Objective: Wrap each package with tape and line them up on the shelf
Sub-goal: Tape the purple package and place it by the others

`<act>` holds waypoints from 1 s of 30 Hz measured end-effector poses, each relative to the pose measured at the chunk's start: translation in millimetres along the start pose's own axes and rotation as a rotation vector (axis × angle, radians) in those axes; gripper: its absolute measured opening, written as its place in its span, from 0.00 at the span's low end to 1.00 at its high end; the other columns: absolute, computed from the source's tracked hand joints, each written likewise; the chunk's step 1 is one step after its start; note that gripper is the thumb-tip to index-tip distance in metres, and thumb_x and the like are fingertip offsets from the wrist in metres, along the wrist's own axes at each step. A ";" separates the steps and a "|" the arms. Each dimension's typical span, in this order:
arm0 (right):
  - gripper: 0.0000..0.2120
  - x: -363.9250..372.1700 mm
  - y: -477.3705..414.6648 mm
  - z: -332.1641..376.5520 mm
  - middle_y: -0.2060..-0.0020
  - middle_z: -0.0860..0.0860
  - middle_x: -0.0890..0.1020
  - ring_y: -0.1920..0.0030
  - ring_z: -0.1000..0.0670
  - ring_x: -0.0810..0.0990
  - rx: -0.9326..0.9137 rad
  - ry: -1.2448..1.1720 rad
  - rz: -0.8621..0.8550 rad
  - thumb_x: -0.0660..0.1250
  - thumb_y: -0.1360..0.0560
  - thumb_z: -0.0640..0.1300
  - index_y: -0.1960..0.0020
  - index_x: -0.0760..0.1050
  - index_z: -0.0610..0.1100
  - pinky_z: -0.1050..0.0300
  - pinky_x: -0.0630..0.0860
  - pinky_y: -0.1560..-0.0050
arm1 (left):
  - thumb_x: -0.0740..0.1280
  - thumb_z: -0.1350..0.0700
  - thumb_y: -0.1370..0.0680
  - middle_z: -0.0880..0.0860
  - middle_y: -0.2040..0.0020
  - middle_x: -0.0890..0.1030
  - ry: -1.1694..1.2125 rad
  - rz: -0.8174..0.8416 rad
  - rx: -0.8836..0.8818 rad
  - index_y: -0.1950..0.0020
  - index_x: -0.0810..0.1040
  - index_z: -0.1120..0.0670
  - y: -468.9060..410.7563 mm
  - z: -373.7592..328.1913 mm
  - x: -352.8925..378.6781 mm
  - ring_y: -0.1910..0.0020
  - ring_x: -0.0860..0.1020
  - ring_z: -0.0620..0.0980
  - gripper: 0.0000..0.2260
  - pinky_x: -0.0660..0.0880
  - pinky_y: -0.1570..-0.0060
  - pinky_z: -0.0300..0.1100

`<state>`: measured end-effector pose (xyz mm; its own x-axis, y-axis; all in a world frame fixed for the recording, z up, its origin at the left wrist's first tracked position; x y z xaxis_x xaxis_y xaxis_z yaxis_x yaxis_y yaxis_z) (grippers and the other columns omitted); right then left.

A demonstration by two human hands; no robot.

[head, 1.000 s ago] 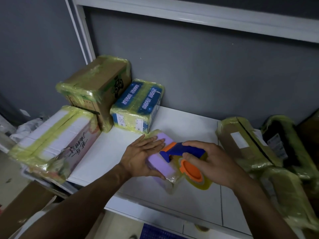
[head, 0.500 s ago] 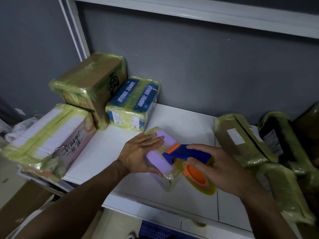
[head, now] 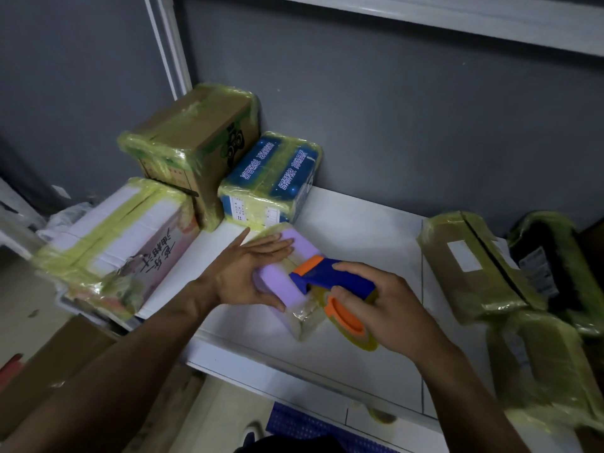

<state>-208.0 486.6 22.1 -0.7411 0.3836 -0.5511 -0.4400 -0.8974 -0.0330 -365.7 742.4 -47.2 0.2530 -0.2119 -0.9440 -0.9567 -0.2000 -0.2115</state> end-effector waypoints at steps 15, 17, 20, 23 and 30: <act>0.16 -1.2 13.4 0.7 0.42 0.70 0.81 0.41 0.64 0.80 -0.004 0.013 -0.008 0.68 0.23 0.62 0.36 0.73 0.74 0.73 0.76 0.49 | 0.70 0.23 0.37 0.43 0.20 0.62 0.158 -0.089 -0.020 0.20 0.65 0.49 6.5 -29.4 16.9 0.20 0.58 0.42 0.51 0.57 0.22 0.55; 0.16 -5.3 20.3 -0.6 0.43 0.70 0.81 0.42 0.64 0.81 0.006 0.006 -0.017 0.68 0.23 0.62 0.36 0.73 0.74 0.73 0.76 0.49 | 0.70 0.22 0.37 0.40 0.20 0.59 0.138 -0.065 -0.032 0.20 0.64 0.47 5.1 -28.7 16.6 0.20 0.55 0.39 0.52 0.56 0.21 0.54; 0.17 -8.3 30.0 -1.4 0.43 0.70 0.81 0.41 0.64 0.81 0.024 -0.007 -0.014 0.67 0.23 0.65 0.36 0.72 0.74 0.73 0.76 0.48 | 0.70 0.21 0.38 0.39 0.19 0.58 0.119 -0.037 -0.034 0.19 0.63 0.46 4.0 -27.5 16.3 0.20 0.54 0.38 0.53 0.55 0.21 0.53; 0.18 -7.9 36.3 -0.8 0.41 0.71 0.80 0.40 0.64 0.80 0.038 -0.020 -0.004 0.67 0.24 0.67 0.35 0.71 0.75 0.73 0.76 0.47 | 0.70 0.22 0.38 0.40 0.19 0.58 0.107 -0.015 -0.022 0.19 0.62 0.47 2.8 -27.4 15.5 0.20 0.54 0.38 0.53 0.54 0.21 0.53; 0.23 -3.3 37.2 -13.6 0.40 0.70 0.80 0.39 0.64 0.80 0.073 -0.096 -0.008 0.68 0.26 0.68 0.32 0.72 0.71 0.70 0.77 0.45 | 0.66 0.21 0.33 0.41 0.17 0.52 0.040 0.019 0.010 0.17 0.54 0.45 6.7 -31.4 10.2 0.19 0.48 0.40 0.52 0.50 0.20 0.54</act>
<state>-215.0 449.0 11.3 -0.7810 0.4131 -0.4684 -0.4795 -0.8772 0.0258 -365.0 708.9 -50.3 0.2404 -0.2534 -0.9370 -0.9627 -0.1857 -0.1968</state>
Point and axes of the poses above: each hand's wrist, its own y-axis away from the middle knuckle, its own x-axis out of the palm, z = x × y, the point moved 1 cm from there along -y, towards the middle knuckle
